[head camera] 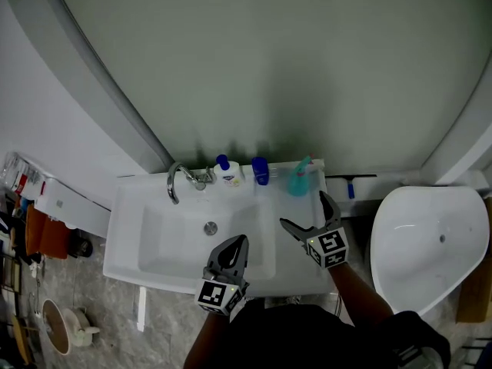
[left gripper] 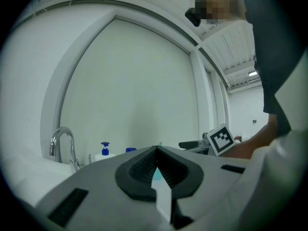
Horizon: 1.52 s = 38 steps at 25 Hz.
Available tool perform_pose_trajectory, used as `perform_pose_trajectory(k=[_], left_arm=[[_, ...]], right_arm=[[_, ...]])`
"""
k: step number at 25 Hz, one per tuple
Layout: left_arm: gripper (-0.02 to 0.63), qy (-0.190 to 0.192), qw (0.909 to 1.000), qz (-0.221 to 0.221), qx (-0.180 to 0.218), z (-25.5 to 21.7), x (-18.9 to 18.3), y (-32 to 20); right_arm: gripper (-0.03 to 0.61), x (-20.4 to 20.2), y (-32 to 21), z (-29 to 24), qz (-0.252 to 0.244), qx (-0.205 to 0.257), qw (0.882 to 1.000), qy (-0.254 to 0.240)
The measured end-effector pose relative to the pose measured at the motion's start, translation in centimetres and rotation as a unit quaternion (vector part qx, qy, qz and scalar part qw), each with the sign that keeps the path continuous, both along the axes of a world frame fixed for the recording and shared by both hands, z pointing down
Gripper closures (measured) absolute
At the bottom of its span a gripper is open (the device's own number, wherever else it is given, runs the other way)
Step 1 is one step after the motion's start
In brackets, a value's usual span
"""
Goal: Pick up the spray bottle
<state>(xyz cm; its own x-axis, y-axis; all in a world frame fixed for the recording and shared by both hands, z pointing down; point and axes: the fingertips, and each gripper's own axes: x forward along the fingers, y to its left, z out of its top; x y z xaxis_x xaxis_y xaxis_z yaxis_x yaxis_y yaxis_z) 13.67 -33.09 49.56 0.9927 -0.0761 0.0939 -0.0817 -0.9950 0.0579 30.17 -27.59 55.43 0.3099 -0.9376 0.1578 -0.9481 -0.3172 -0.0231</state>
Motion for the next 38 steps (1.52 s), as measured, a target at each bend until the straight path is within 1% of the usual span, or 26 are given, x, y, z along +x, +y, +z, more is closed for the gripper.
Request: perform_pose_trajectory(k=[6,11,13,20,23,27,30,35,38], left_arm=[[0.618,-0.009,0.9997,0.024,-0.003,0.6,1.0,-1.5],[0.618,-0.018,0.9994,0.026,-0.009,0.8,1.1,-3.6],[0.618,-0.021,0.9994,0.027,-0.012,1.0,1.0,-4.2],[0.618,-0.029,0.9990,0.027,-0.018,2.1,1.0,-5.7],[0.618,-0.034,0.9988,0.028,-0.022,2.4,1.1,-6.0],[0.618,-0.036,0.9985,0.033,-0.024,2.6,1.6,-6.4],[0.618,-0.033,0.9984,0.038,-0.024,2.6,2.3,-6.5],[0.618,-0.030,0.9982,0.045,-0.023,2.8,3.2,-6.5],[0.618,-0.032,0.9980,0.049,-0.024,2.8,3.4,-6.6]], right_arm=[[-0.002,3.0,-2.1,2.4,0.021,-0.031,0.999,-0.002],[0.061,5.3,-4.0,4.5,0.028,-0.058,0.998,0.000],[0.094,6.3,-4.5,5.2,0.033,-0.068,0.997,-0.005],[0.170,9.9,-5.7,7.5,0.055,-0.097,0.993,-0.026],[0.200,10.9,-6.2,8.1,0.057,-0.107,0.992,-0.031],[0.257,11.6,-6.8,8.7,0.058,-0.119,0.991,-0.033],[0.297,12.1,-7.0,8.8,0.064,-0.121,0.990,-0.029],[0.331,12.5,-7.2,9.1,0.078,-0.127,0.989,-0.008],[0.367,12.7,-7.1,9.0,0.088,-0.128,0.988,0.007]])
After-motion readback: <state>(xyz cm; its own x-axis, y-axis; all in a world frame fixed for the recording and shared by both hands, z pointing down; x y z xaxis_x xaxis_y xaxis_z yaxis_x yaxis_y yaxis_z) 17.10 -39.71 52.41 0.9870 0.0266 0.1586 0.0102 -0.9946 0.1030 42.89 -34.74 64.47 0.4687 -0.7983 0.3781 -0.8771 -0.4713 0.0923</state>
